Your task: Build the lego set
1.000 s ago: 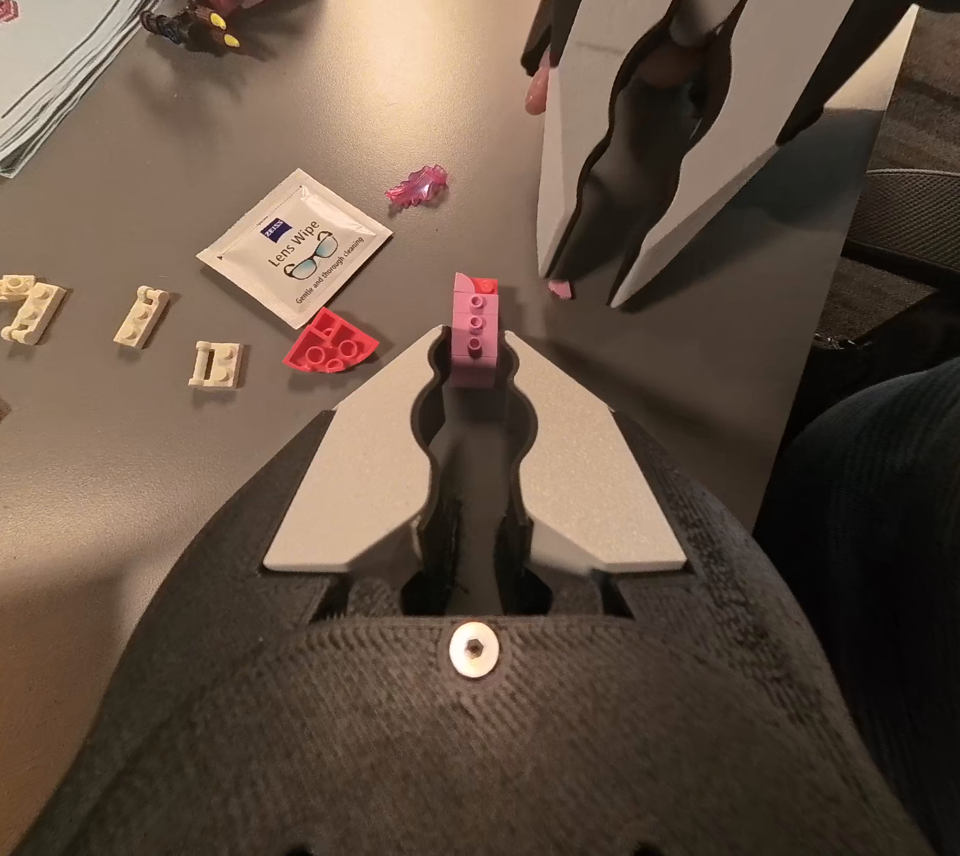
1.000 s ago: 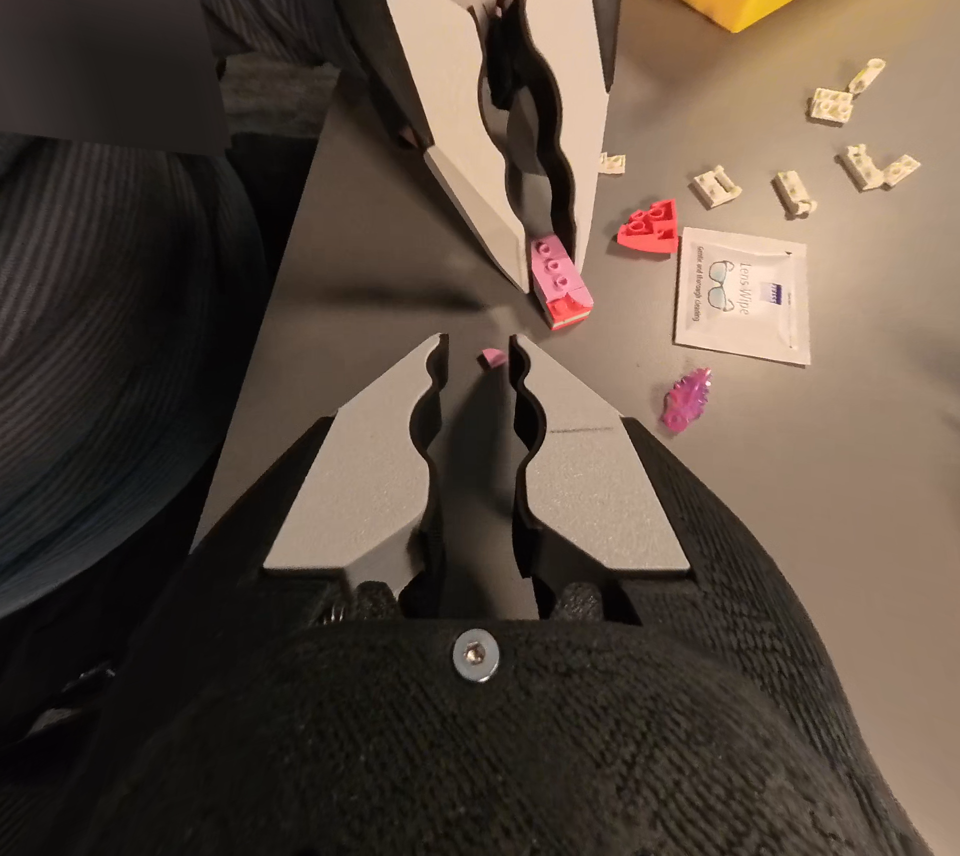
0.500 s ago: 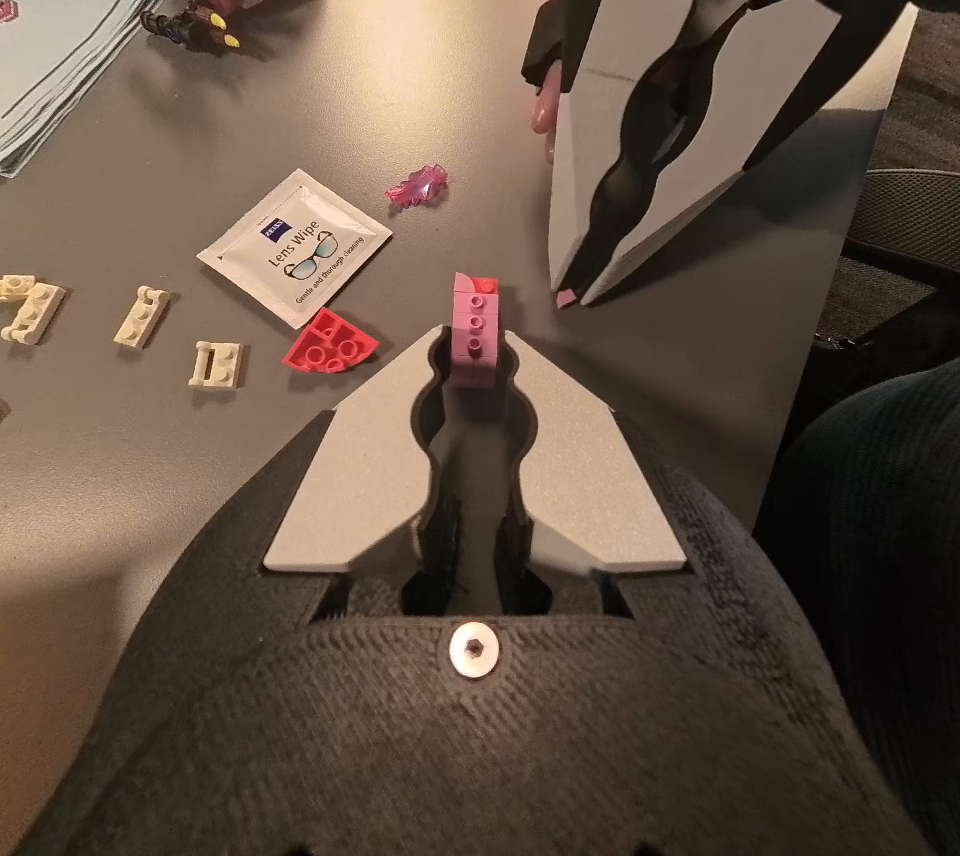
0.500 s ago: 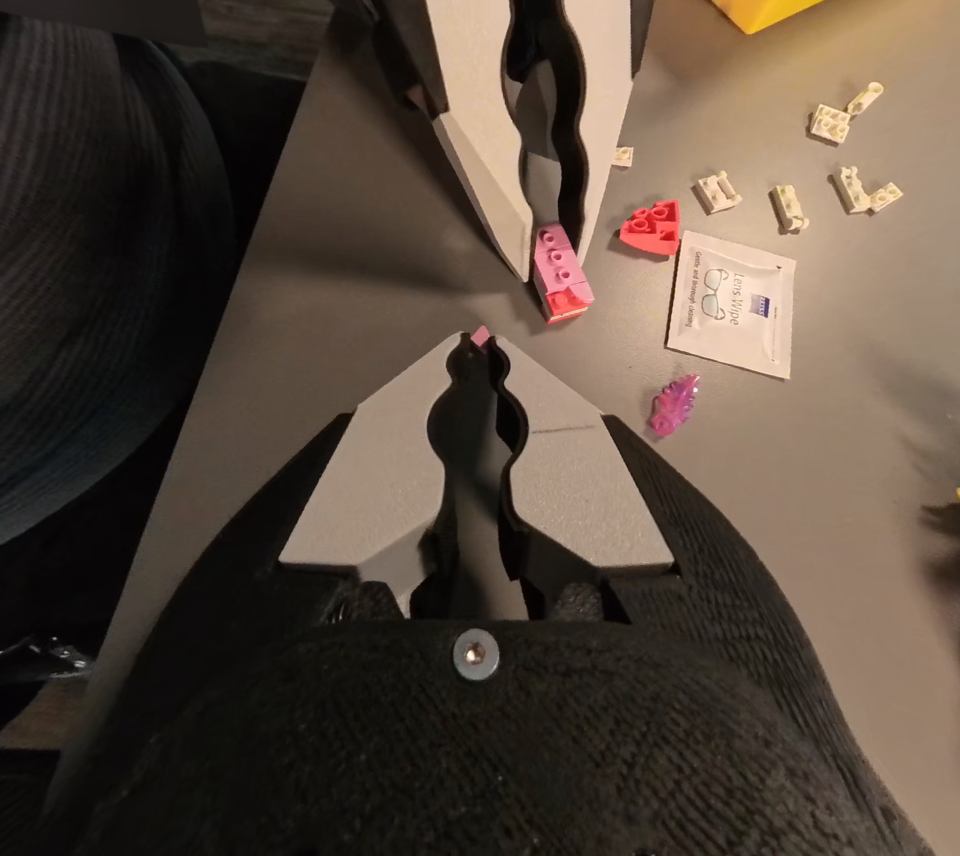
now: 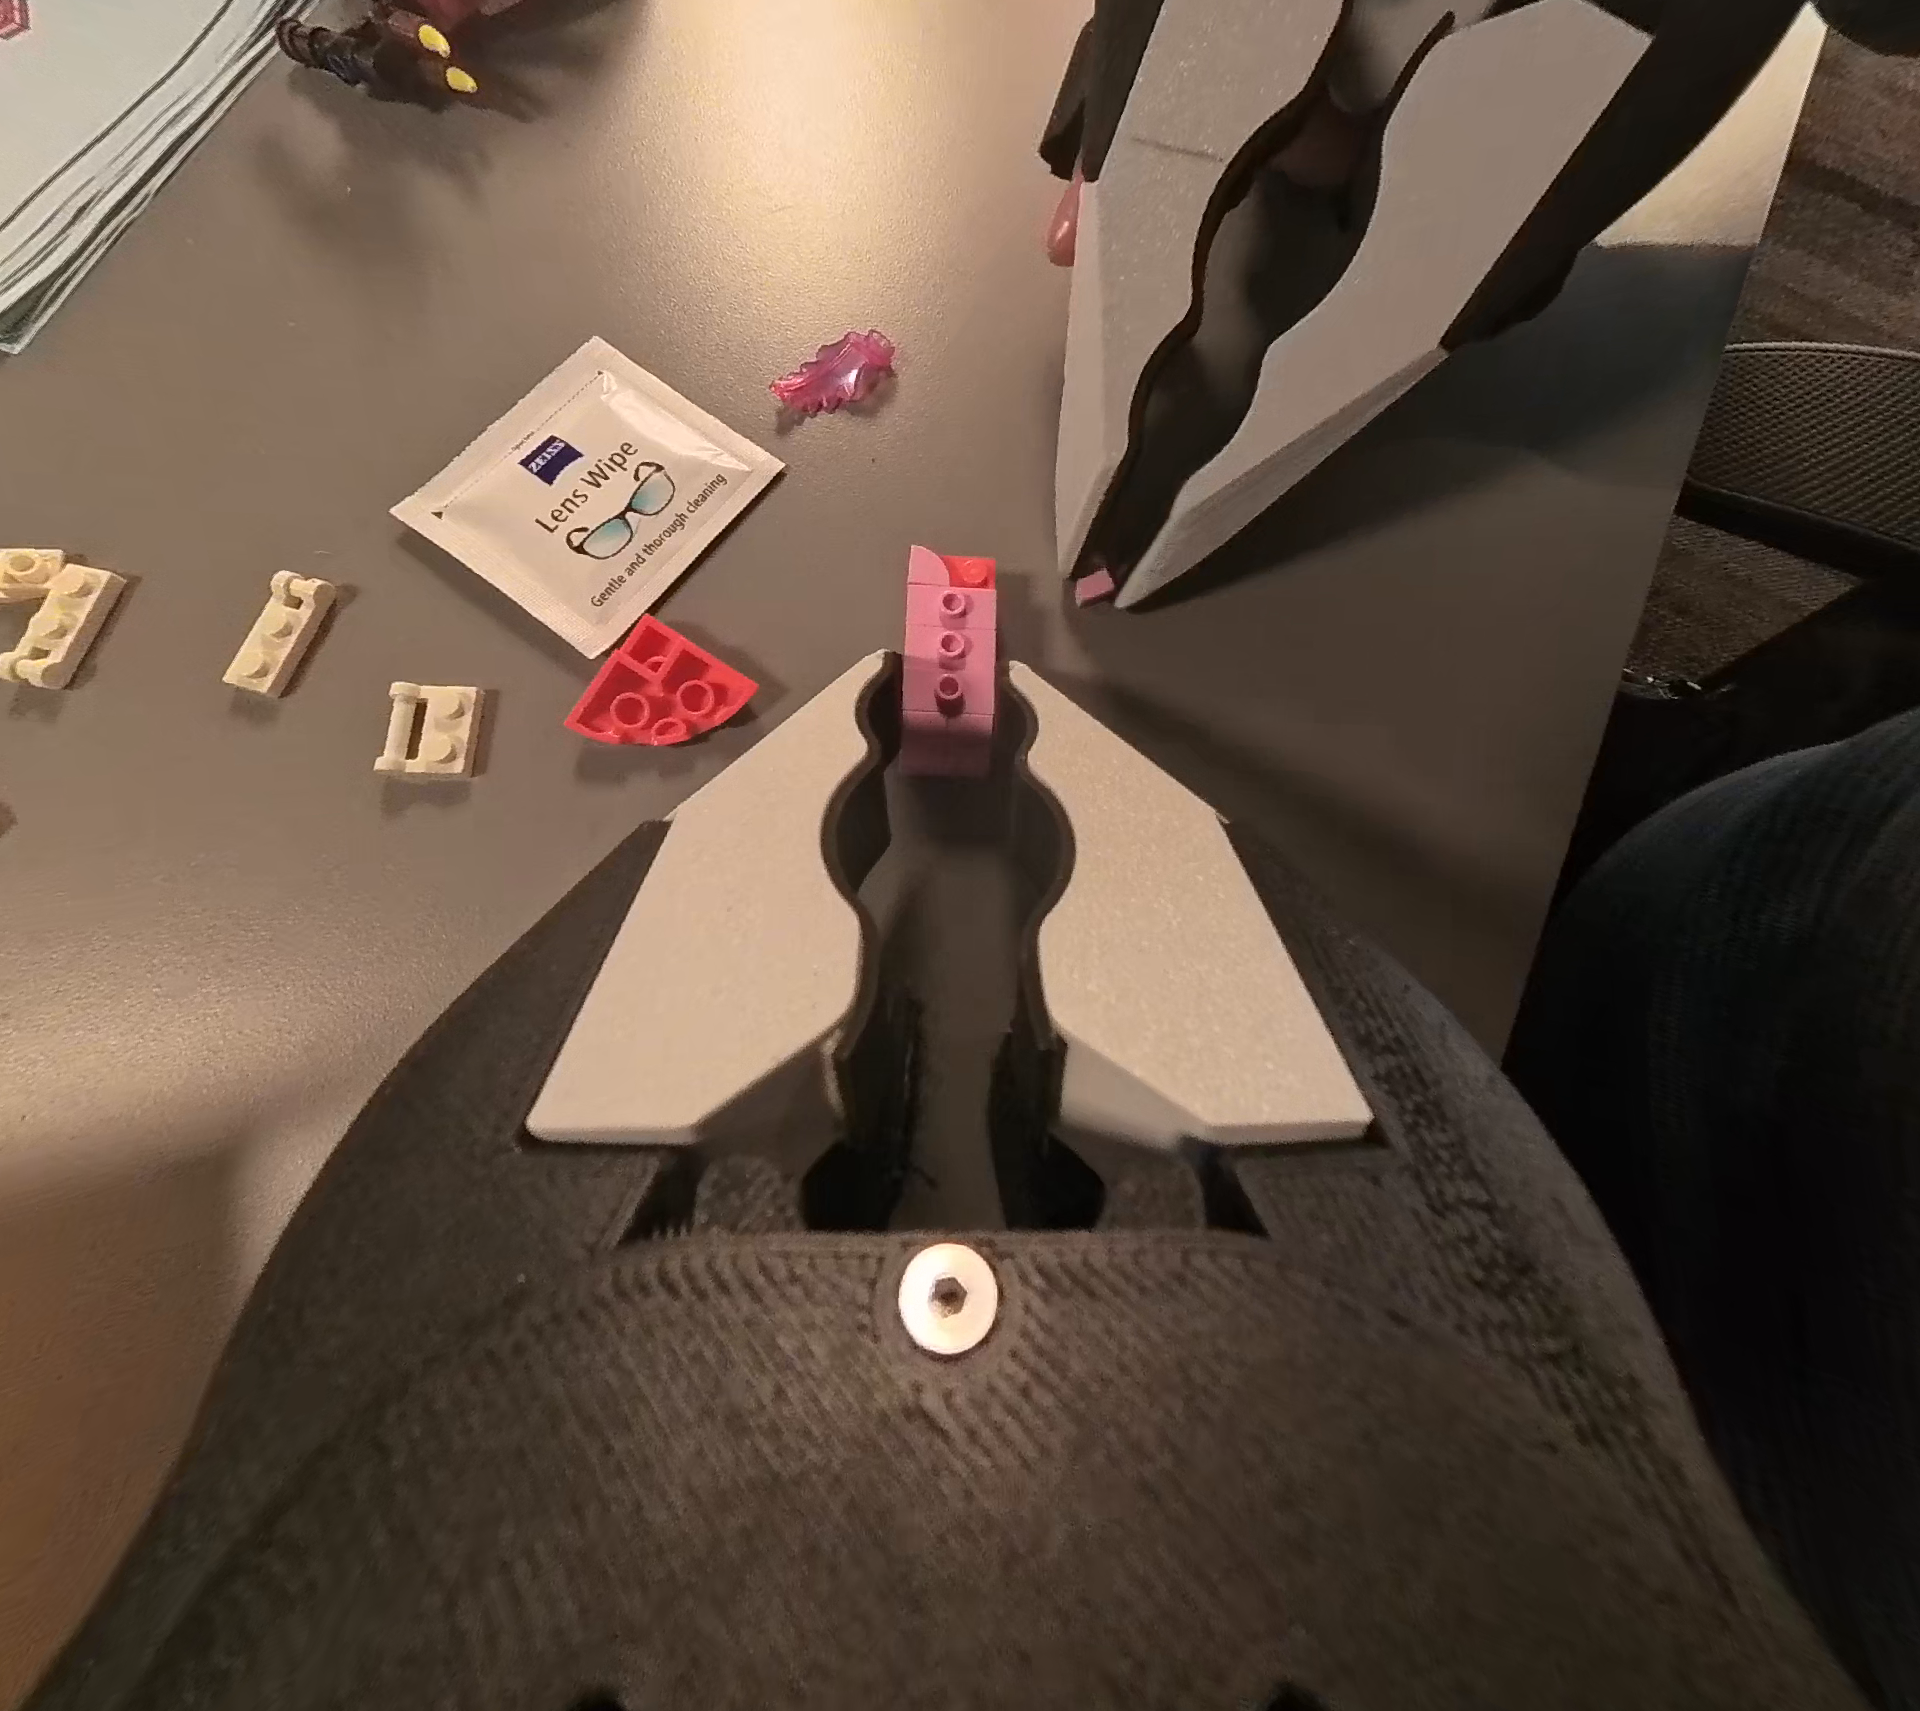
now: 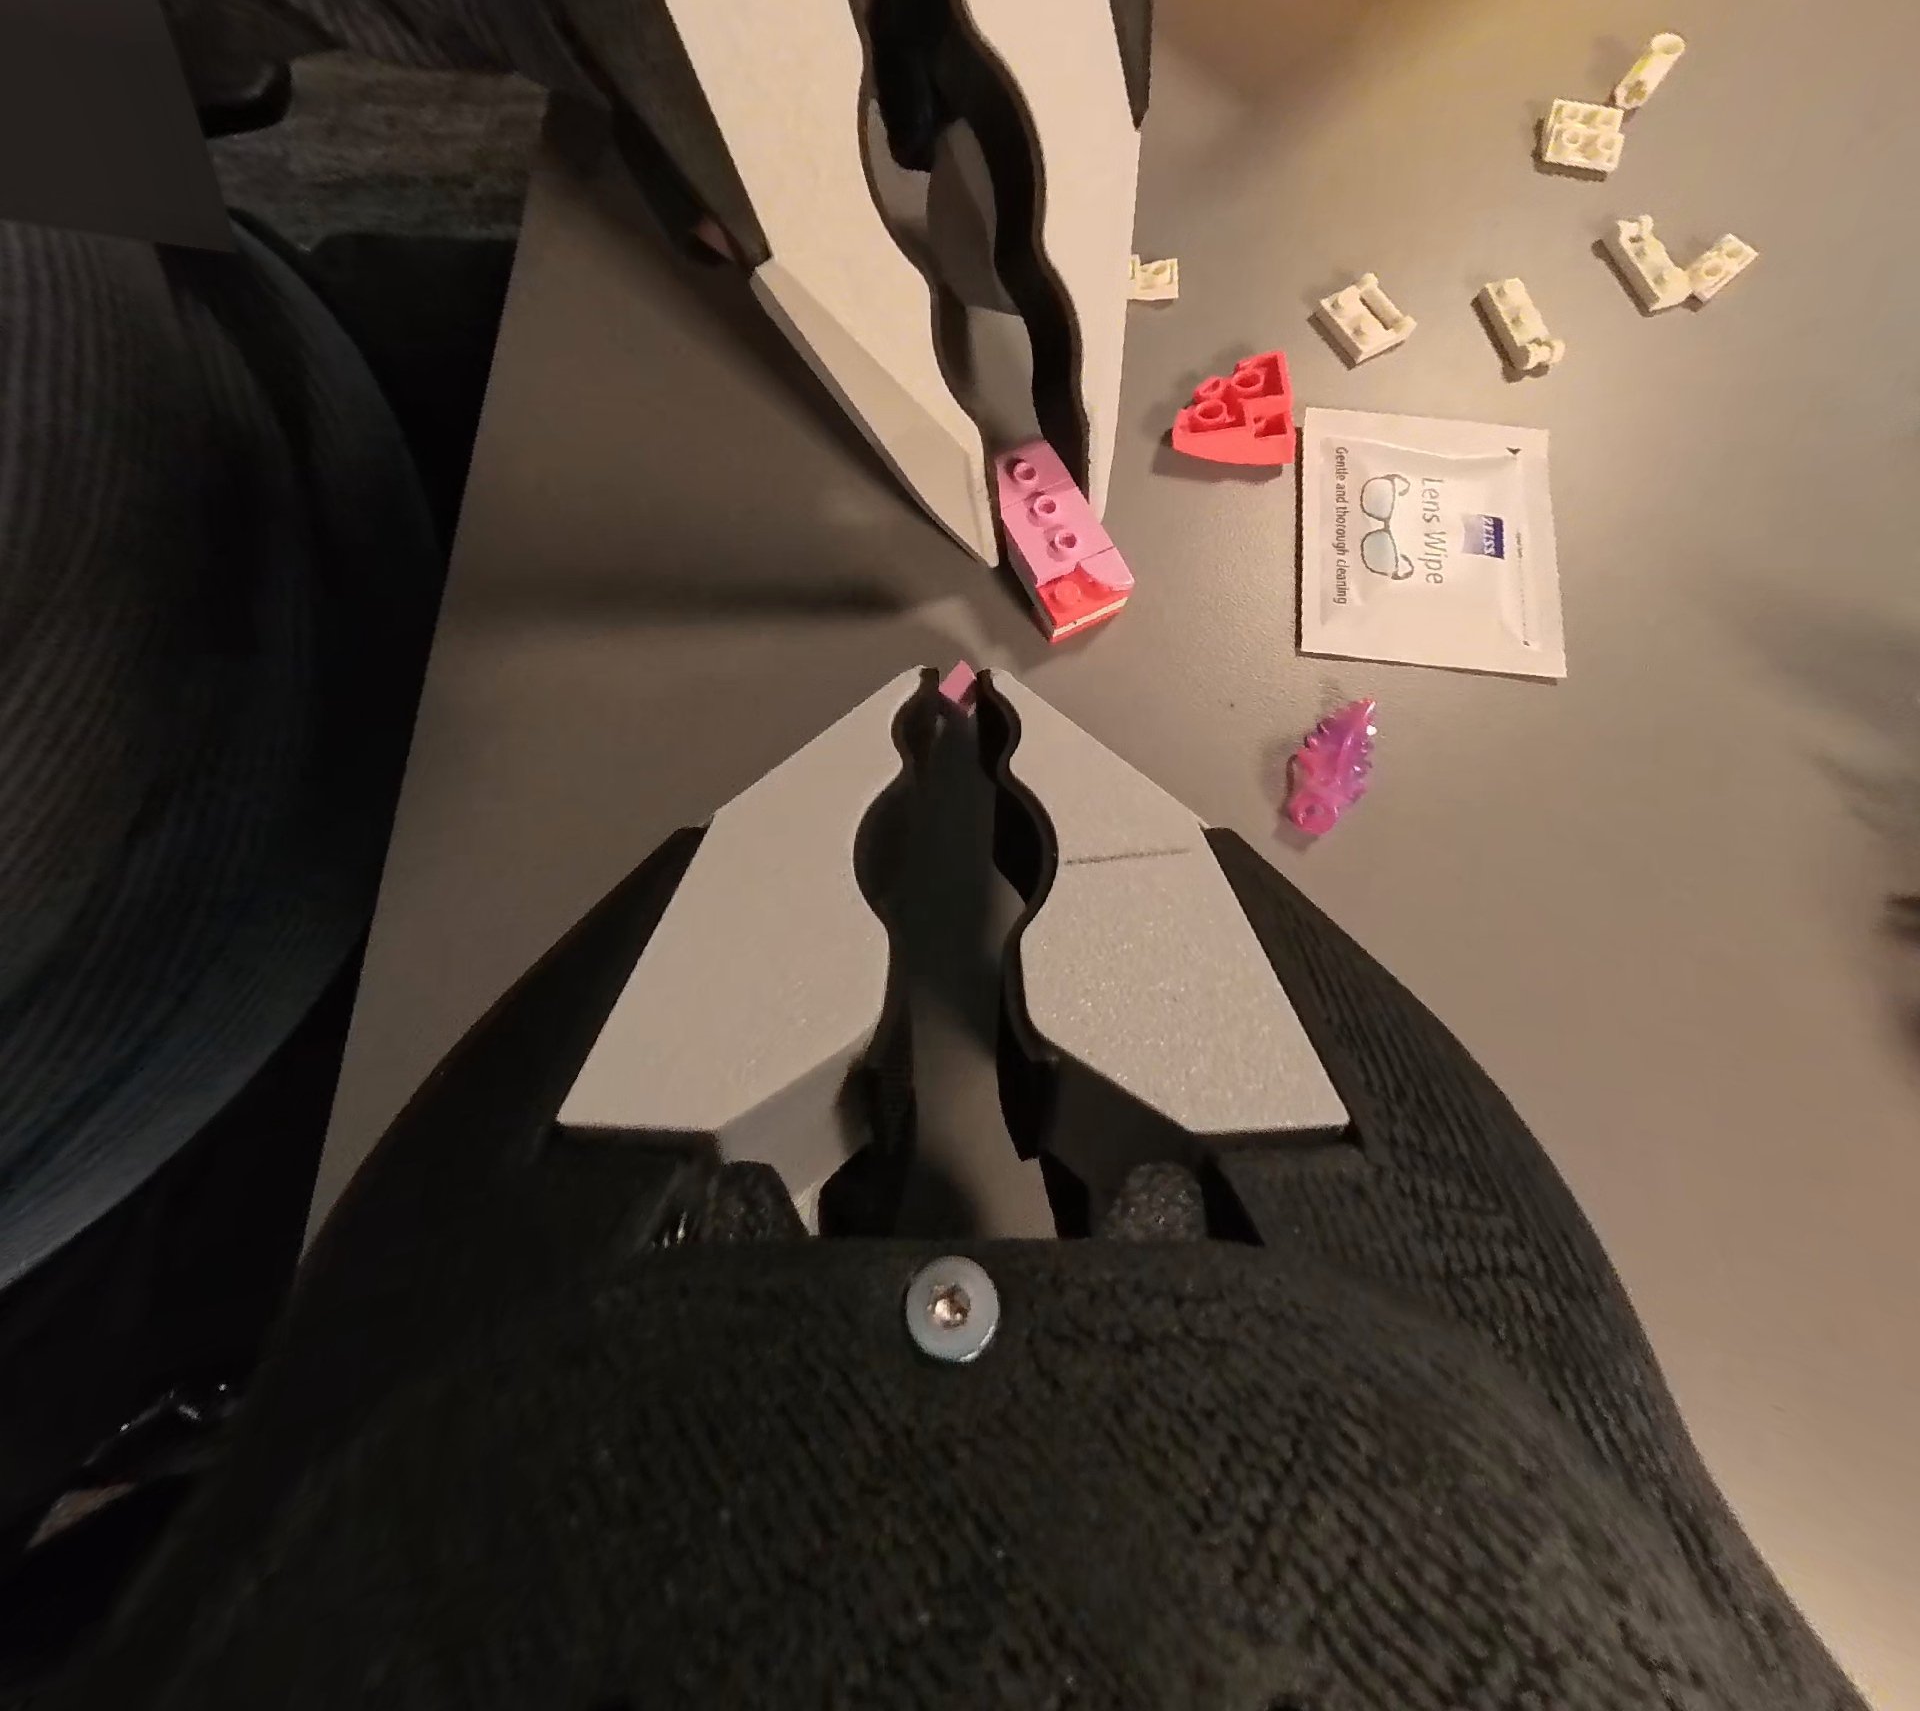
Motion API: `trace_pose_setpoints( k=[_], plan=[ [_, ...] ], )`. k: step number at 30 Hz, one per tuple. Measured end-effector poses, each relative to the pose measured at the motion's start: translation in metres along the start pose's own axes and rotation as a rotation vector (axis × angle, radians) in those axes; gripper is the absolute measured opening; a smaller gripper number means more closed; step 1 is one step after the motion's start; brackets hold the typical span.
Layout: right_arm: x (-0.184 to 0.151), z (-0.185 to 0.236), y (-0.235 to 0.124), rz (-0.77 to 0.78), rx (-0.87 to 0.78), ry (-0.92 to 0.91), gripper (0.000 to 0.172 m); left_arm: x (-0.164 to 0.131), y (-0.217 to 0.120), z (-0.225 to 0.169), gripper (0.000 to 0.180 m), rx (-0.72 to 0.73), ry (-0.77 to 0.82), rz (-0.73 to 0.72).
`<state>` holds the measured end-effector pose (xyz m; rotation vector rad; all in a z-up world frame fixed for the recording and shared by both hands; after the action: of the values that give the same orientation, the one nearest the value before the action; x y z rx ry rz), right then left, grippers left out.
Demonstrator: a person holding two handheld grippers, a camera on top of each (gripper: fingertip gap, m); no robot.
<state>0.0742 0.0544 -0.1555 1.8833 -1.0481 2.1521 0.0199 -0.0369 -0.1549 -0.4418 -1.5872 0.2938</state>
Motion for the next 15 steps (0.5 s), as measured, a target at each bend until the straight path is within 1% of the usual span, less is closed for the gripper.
trace_pose_setpoints(
  k=[9, 15],
  plan=[
    [0.0038, 0.0012, 0.0015, 0.079, -0.004, -0.046, 0.005, 0.0001, 0.0006, 0.0001, 0.016, -0.014, 0.006, 0.001],
    [0.0023, 0.0038, -0.0002, 0.051, 0.021, -0.069, 0.005, -0.0004, 0.0005, -0.0030, 0.016, -0.112, 0.054, 0.011]
  ],
)
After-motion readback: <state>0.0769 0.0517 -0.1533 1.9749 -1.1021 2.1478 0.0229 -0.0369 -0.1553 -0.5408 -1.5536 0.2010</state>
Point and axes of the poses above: each gripper's, where its closed fingertips meet, y out along the fingers, x out of its top, z = x × y across the jaws, the point moved 6 cm from there along -y, back along the fingers, and after that the axes turned 14 degrees about -z, right-handed, at the moved point
